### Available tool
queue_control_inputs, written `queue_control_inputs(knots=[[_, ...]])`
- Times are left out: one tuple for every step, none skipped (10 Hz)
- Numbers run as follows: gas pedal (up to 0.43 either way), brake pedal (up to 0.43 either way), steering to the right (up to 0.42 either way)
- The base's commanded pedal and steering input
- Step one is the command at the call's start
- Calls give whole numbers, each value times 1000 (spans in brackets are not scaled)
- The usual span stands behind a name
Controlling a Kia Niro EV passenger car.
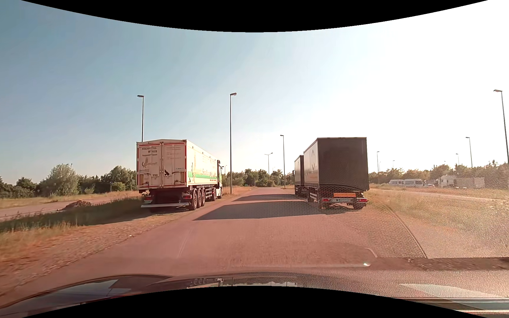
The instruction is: Follow the waypoints while adhering to traffic rules and regulations
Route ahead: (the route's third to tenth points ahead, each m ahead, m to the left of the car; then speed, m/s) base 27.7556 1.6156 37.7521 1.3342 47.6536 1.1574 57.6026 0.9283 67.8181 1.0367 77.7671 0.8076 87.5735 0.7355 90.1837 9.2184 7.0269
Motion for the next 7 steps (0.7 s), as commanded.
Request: queue_control_inputs(knots=[[240, 12, 5], [220, 12, 5], [209, 12, 5], [189, 12, 6], [138, 12, 5], [98, 12, 5], [28, 12, 5]])
